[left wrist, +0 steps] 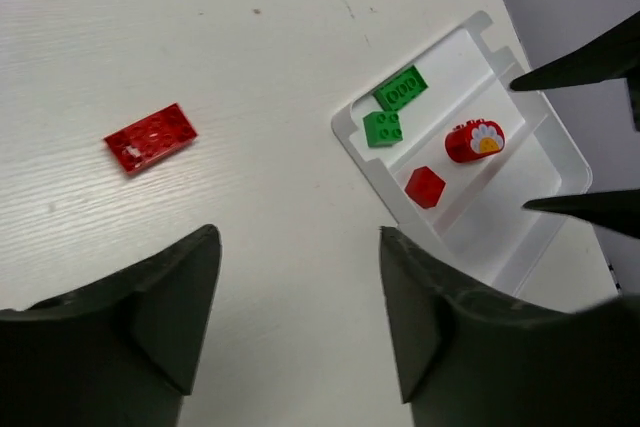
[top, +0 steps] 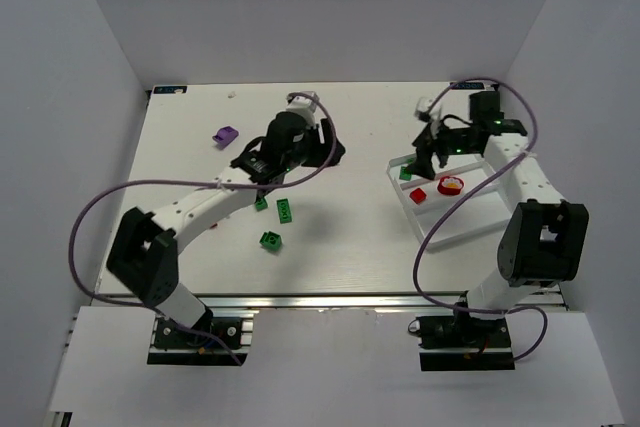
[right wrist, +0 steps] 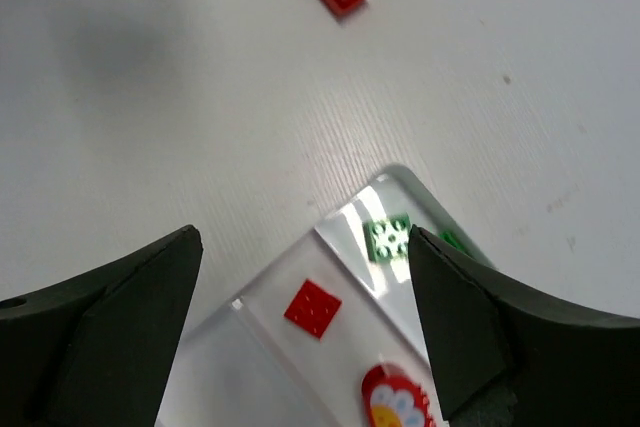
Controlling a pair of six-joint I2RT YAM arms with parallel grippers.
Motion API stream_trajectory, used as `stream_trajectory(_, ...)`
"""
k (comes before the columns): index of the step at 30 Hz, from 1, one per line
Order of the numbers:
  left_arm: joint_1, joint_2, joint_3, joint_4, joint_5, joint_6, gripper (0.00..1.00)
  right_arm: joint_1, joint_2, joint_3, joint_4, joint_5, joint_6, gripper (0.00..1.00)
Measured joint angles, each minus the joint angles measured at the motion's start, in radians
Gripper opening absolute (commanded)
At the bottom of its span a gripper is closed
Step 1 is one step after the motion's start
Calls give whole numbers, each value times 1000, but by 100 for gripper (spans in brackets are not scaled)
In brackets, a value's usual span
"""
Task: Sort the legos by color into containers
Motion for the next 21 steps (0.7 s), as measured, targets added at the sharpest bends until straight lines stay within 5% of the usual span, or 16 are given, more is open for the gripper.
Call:
stream_trajectory(2,6,-77,-52,-13,-35,-11,98,87,10,0,-2,40,-60,89)
stream_trajectory(10,57,-338,-253,-107,-174,-81,98,256,104,37,30,78,-340,89)
stream_trajectory(21,130,-598,-359,-253,-314,-161,98,404,626,587,-64,126,-419,89)
